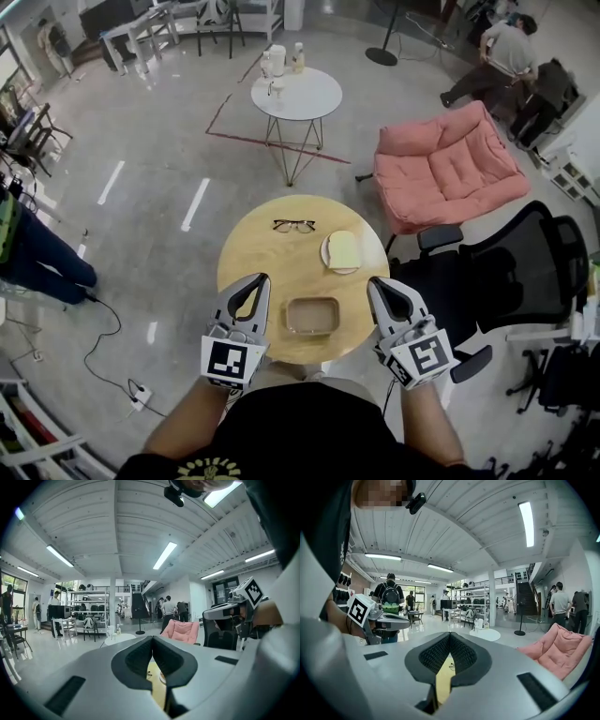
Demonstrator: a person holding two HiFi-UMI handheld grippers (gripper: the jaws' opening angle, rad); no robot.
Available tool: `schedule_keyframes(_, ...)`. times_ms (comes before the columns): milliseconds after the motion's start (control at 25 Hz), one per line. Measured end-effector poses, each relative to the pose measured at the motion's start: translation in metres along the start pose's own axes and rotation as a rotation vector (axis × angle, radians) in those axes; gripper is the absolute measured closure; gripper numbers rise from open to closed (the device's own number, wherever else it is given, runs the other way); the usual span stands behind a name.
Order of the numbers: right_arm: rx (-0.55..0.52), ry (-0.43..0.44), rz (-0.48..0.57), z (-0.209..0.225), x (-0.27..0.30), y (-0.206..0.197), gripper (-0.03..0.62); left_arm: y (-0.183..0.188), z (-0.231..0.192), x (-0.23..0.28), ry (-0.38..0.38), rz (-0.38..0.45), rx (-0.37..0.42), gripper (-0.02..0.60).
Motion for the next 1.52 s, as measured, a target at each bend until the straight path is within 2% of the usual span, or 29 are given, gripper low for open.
schedule_keyframes(160,-0.007,-0.029,0.002,-0.002,0.008,0.005,0.579,-0.001,-0.01,0.007,-0.031,-0.003,0.0,0.565)
schedule_keyframes(480,-0.004,-0.023,-0.05,0.001,0.02,-0.003,0.579,-0.012,-0.017,0.012,-0.027,-0.017,-0.027,0.565)
schedule_keyframes(920,0.003,0.088,-0.132,0.033,0.033,-0.037,0.579,-0.04,-0.001,0.035,0.034,-0.107,-0.076,0.565)
schedule_keyframes(1200,0.051,0.102,-0.182,0.051,0.042,-0.072,0.579,-0.069,0.011,0.045,0.046,-0.17,-0.198,0.565)
schedule_keyframes(1520,0.106,0.099,-0.275,0.059,0.051,-0.116,0.579,-0.1,0.014,0.061,0.046,-0.244,-0.253,0.565)
Point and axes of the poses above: the fingertips, and each gripper's own axes: x forward along the fingers, z to its right, y out of its top, the point moved 10 cm from there along -x, backward along the fingers, and after that the axes turned 6 degrees about -y, right-handed, at the moved point
